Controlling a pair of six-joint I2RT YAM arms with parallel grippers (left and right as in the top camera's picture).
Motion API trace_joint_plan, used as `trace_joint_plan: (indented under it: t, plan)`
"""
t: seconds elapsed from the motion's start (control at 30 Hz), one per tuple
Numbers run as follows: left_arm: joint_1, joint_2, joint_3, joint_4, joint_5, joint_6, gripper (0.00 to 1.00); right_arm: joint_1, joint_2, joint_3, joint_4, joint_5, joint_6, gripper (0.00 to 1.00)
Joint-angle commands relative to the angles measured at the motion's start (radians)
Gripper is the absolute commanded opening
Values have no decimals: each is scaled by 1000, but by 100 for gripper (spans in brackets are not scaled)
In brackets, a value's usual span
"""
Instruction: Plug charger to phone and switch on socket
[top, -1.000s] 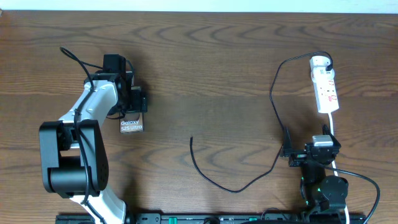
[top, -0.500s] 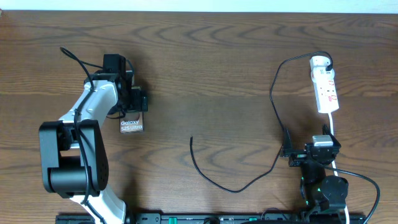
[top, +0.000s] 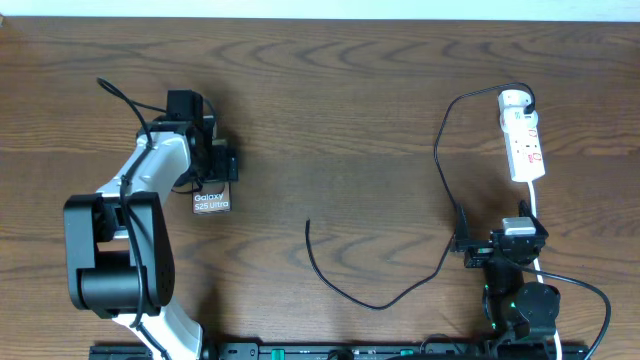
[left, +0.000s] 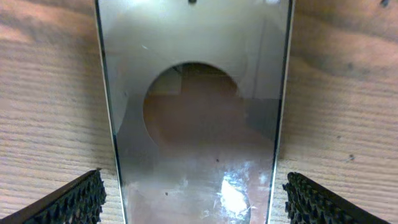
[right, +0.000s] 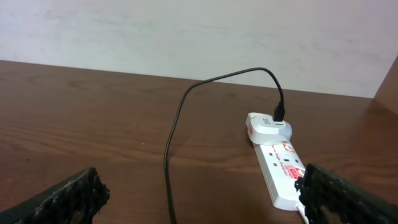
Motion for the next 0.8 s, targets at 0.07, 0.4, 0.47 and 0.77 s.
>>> trace_joint_plan:
  t: [0.07, 0.4, 0.47, 0.77]
  plan:
    - [4, 16, -23, 7, 1, 6, 90, -8, -5, -1, -5, -6, -10, 99]
    - [4, 20, -43, 22, 2, 2, 90, -8, -5, -1, -5, -6, -10, 99]
    - [4, 28, -45, 24, 2, 3, 90, -8, -5, -1, -5, -6, -10, 99]
    - [4, 53, -46, 24, 2, 3, 90, -8, -5, -1, -5, -6, -10, 99]
